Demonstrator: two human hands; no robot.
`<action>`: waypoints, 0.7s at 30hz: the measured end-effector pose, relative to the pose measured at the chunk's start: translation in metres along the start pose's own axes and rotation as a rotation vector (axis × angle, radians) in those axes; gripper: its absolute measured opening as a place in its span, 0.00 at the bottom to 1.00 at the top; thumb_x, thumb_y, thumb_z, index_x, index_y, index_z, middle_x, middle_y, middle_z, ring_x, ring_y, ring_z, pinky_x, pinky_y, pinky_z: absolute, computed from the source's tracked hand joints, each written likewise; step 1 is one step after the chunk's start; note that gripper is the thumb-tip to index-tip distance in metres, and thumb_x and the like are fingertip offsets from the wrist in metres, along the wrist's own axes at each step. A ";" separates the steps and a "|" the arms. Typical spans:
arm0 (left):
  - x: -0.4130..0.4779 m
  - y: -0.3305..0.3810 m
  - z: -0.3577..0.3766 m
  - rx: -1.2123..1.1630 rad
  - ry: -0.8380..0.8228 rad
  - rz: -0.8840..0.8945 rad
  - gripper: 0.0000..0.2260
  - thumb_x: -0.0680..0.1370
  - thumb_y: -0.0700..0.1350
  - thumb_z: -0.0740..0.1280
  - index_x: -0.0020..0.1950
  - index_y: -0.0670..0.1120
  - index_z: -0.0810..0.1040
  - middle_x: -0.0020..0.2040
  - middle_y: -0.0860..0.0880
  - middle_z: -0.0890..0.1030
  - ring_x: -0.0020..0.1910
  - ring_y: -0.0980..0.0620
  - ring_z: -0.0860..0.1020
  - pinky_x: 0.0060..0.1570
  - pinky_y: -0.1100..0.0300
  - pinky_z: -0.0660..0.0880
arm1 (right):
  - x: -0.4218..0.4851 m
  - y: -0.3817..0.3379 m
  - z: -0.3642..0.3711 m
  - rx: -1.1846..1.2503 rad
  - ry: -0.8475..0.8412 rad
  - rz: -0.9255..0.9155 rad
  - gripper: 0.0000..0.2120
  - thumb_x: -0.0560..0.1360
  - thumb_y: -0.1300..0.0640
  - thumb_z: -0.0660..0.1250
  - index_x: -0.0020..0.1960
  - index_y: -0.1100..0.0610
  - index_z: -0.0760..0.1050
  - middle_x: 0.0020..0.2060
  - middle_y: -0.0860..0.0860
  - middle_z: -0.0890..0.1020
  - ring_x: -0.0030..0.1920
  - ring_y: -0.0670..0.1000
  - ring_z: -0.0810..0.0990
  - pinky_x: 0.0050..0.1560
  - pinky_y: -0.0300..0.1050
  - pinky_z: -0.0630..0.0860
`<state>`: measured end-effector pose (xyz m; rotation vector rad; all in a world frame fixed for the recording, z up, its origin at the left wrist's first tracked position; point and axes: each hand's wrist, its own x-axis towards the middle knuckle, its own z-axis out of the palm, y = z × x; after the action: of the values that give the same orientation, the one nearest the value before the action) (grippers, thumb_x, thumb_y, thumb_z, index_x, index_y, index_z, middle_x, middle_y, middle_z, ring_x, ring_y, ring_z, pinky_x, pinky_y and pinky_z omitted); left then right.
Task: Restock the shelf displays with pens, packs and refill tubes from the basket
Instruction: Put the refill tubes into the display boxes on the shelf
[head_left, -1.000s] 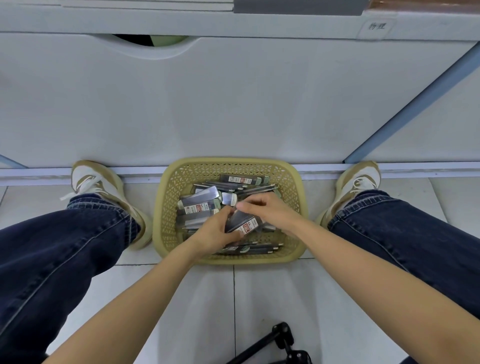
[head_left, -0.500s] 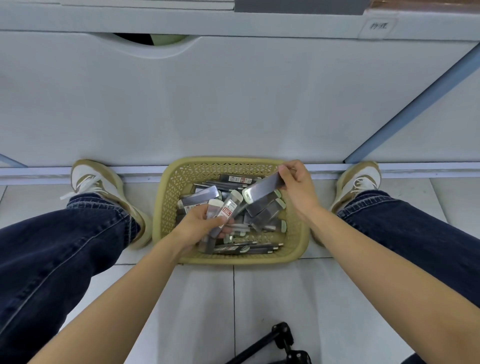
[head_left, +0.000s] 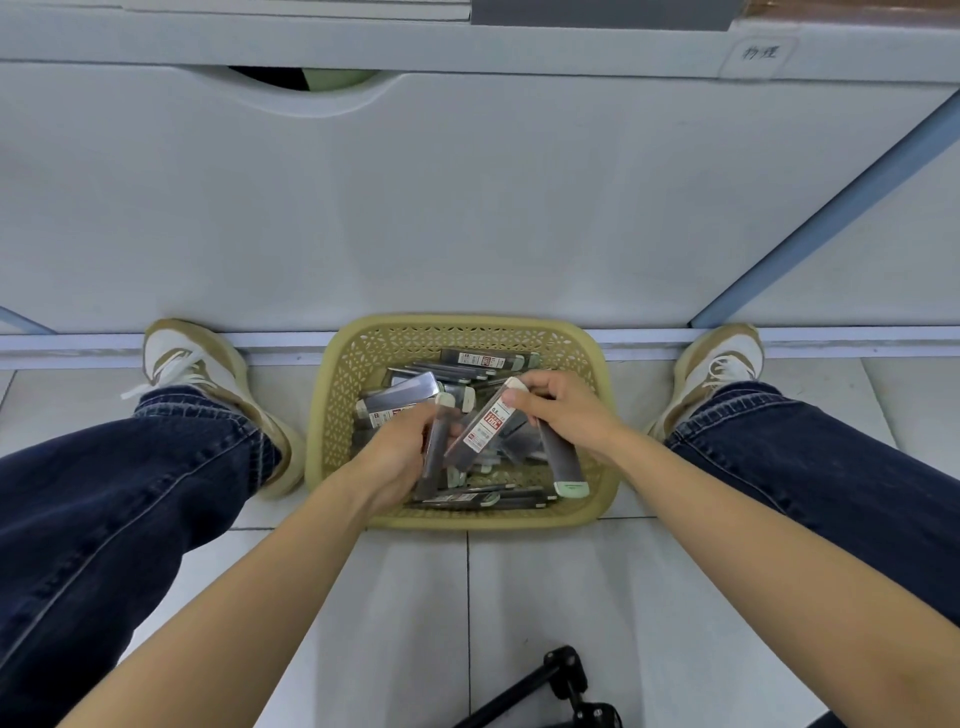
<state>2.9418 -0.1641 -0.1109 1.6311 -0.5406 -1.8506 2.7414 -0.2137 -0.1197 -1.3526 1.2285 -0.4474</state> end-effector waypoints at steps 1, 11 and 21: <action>0.000 0.000 -0.001 -0.003 0.021 -0.001 0.13 0.83 0.44 0.58 0.54 0.37 0.79 0.42 0.42 0.79 0.38 0.49 0.77 0.44 0.56 0.75 | 0.000 0.000 -0.003 -0.030 -0.021 0.007 0.07 0.77 0.54 0.68 0.49 0.55 0.82 0.28 0.43 0.78 0.29 0.40 0.73 0.34 0.32 0.69; 0.001 -0.003 -0.004 -0.048 0.165 0.054 0.11 0.79 0.40 0.67 0.59 0.38 0.79 0.50 0.39 0.83 0.44 0.44 0.80 0.45 0.53 0.79 | -0.001 -0.011 0.003 -0.080 -0.178 -0.006 0.07 0.77 0.53 0.69 0.47 0.56 0.82 0.38 0.53 0.83 0.32 0.42 0.75 0.34 0.32 0.70; -0.010 -0.007 0.012 0.065 -0.181 0.168 0.16 0.78 0.34 0.66 0.65 0.39 0.72 0.52 0.39 0.82 0.48 0.41 0.81 0.50 0.53 0.80 | -0.005 -0.012 0.021 -0.114 -0.072 -0.091 0.07 0.77 0.54 0.68 0.49 0.57 0.80 0.31 0.42 0.80 0.32 0.40 0.75 0.37 0.36 0.71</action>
<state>2.9291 -0.1536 -0.1061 1.4194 -0.7983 -1.8818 2.7618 -0.2018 -0.1121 -1.5139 1.1512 -0.3943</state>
